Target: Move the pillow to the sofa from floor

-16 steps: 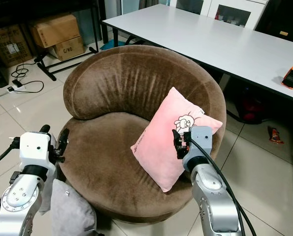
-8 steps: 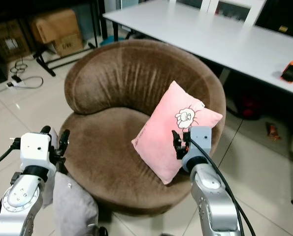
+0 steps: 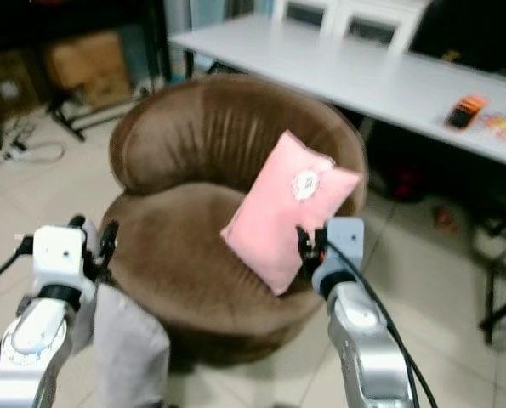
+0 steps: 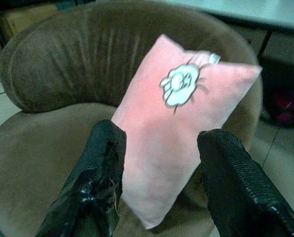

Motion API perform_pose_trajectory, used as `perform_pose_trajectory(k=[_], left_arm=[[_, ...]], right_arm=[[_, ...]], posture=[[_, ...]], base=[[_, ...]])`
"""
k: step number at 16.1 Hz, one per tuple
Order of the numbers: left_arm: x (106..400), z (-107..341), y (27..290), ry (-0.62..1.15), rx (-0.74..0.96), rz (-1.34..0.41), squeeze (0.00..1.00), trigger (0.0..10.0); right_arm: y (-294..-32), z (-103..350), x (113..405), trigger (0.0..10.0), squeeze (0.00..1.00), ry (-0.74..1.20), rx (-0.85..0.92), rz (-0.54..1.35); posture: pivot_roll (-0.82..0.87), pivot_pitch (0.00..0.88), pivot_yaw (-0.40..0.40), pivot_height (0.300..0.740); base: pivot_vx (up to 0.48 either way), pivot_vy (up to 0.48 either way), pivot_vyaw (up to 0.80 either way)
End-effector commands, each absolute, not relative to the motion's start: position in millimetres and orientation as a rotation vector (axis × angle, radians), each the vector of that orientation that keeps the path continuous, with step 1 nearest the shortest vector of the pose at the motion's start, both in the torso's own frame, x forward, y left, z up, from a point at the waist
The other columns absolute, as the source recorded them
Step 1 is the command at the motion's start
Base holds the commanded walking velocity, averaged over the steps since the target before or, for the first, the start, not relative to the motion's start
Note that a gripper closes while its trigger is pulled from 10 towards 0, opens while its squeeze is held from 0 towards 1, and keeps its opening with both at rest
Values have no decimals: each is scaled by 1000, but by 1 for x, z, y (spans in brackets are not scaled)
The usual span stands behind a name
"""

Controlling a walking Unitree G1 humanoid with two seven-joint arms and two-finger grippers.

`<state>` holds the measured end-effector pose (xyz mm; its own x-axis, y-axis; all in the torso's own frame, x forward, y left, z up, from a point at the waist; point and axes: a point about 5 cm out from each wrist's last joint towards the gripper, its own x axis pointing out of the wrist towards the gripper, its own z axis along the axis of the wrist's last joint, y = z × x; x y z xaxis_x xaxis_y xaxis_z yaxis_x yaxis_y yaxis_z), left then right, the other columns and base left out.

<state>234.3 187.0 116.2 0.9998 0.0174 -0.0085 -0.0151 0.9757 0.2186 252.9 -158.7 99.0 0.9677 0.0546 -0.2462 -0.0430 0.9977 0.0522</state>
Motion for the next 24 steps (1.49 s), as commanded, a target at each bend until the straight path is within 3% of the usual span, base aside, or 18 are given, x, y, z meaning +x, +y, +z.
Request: perform_pose_trajectory(k=[1,18,24], left_arm=[[233,115,188,16,219,31,0,10000],[232,113,187,37,204,40,0,10000],[231,113,187,39,203,38,0,10000]], right_arm=[[-160,102,256,10000,0,243,41,47],[-163,101,258,10000,0,245,-20,74],[-162,96,254,10000,0,276,-5,57]], posture=[[-47,0,-25,740],[-51,0,-29,740],[-49,0,-32,740]], base=[[0,0,0],[0,216,94],[0,0,0]])
